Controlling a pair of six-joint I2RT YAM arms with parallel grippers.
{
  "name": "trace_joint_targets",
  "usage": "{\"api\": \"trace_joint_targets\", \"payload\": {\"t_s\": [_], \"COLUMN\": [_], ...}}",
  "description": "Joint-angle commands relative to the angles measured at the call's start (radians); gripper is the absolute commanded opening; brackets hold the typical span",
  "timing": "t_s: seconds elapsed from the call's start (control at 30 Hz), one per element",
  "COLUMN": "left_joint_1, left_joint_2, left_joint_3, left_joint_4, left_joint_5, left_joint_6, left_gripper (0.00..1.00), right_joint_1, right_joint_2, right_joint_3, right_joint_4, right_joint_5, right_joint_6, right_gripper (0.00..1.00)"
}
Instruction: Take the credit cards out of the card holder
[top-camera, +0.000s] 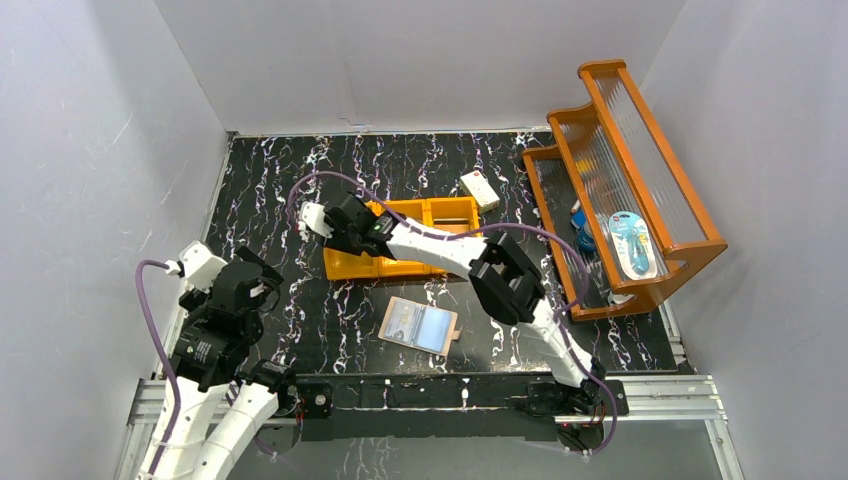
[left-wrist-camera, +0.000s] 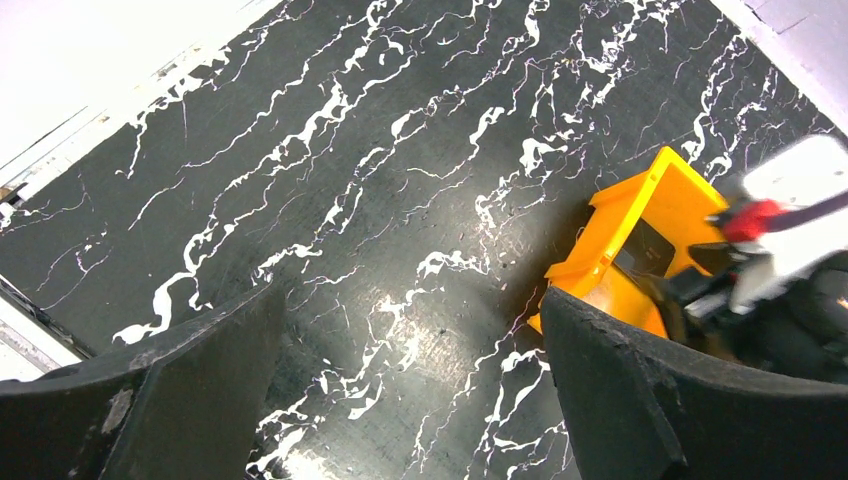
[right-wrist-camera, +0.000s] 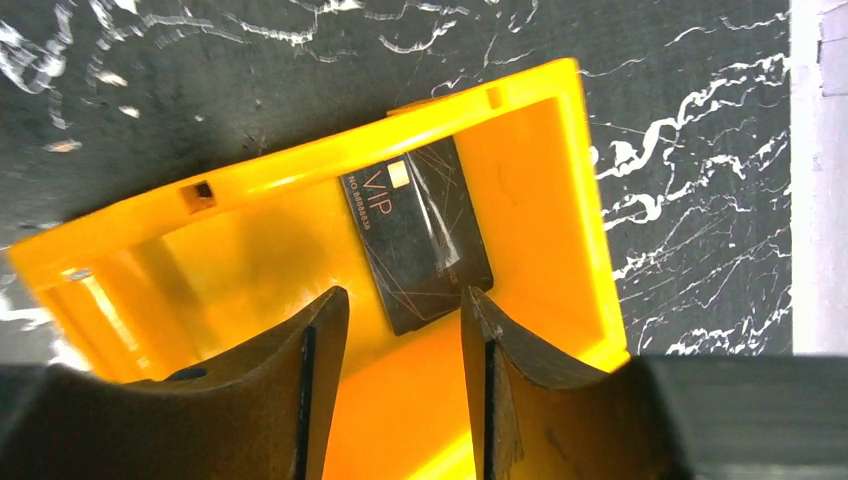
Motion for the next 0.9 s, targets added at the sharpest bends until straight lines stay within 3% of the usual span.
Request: {"api": "trace_joint_targets", "payload": {"t_s": [0.0, 0.13, 0.27, 0.5, 0.6, 0.87], "left_joint_1": [0.002, 0.002, 0.003, 0.003, 0.003, 0.003], "left_joint_2": [0.023, 0.043, 0.084, 0.253, 0.311, 0.343], "left_joint_3": [0.001, -0.003, -0.016, -0.008, -0.008, -0.021], "left_joint_4": [0.017, 0.035, 0.074, 0.117, 0.150, 0.208], "left_joint_5": [-0.010, 0.014, 0.070, 0.211, 0.292, 0.420], "left_joint_6": [0.013, 0.033, 0.076, 0.175, 0.216, 0.274], "left_gripper": [0.98, 0.98, 0.98, 0.98, 0.98, 0.98], "right_joint_1": [0.000, 0.001, 0.001, 0.001, 0.001, 0.000], "right_joint_2": [-0.239, -0.435, -0.641, -0.907, -1.001, -1.262], "right_joint_3": [-0.088, -0.300, -0.544, -0.884, -1.004, -1.356], "right_joint_4": [0.149, 0.303, 0.348, 0.285, 0.259, 0.272], "right_joint_5": [-0.033, 0.046, 0.110, 0.093, 0.074, 0.071], "right_joint_6": [0.176, 0.358, 0.609, 1.076, 1.201, 1.604], "right_gripper": [0.55, 0.63, 0.74, 0.74, 0.75, 0.75]}}
